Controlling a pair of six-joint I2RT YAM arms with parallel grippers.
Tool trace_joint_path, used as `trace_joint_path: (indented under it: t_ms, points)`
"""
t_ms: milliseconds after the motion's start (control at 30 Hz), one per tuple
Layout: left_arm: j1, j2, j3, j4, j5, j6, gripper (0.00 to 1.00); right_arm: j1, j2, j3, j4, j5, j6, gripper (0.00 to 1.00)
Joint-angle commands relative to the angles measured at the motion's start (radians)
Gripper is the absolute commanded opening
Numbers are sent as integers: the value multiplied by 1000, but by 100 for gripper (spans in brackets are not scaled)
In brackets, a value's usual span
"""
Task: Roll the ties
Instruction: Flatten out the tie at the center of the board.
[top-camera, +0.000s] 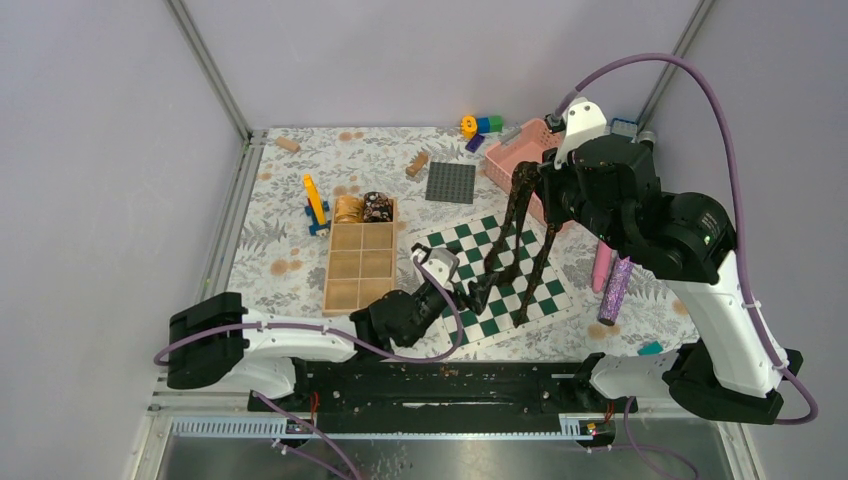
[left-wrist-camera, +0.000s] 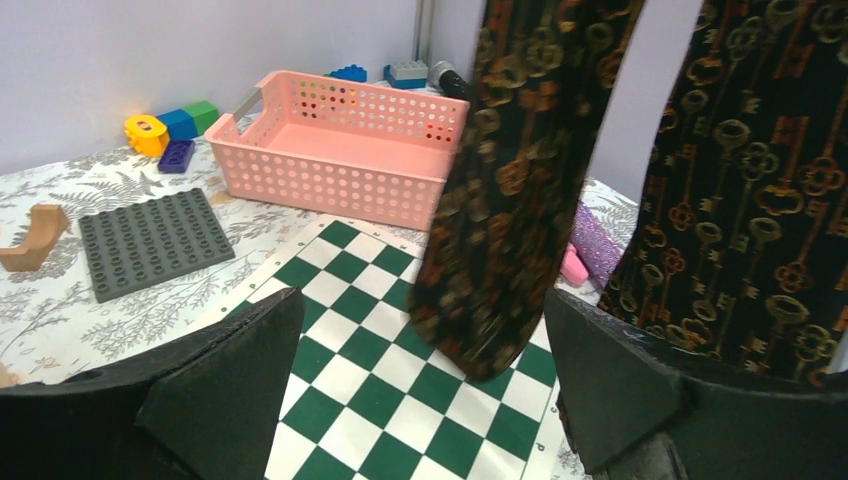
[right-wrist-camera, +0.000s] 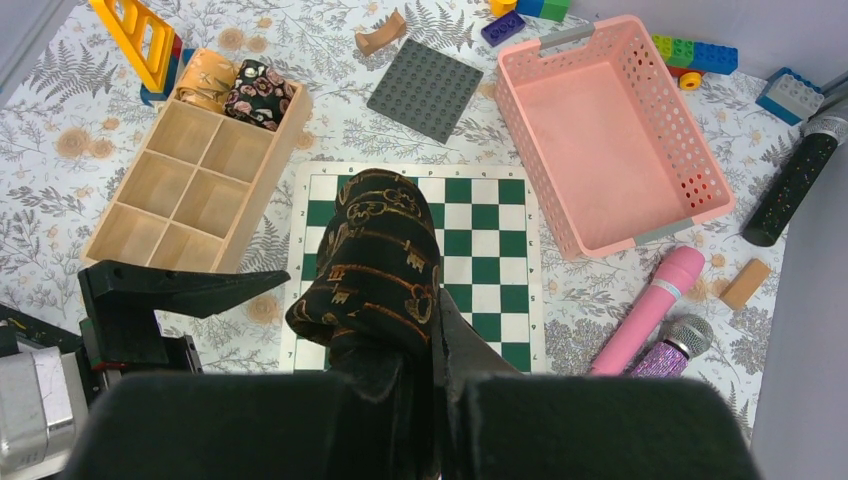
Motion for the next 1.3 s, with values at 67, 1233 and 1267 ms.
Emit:
trace_joint_path:
  t_ms: [67, 1233, 1267]
  points:
    - [-23, -16, 9, 93, 44, -22, 94, 6, 4, 25, 23, -2, 9, 0]
    - [-25, 123, 76, 137, -118, 54, 86, 7, -6, 25, 33, -56, 27, 0]
    - [-25, 136, 81, 147, -143, 65, 84, 7, -8, 25, 33, -59, 30, 0]
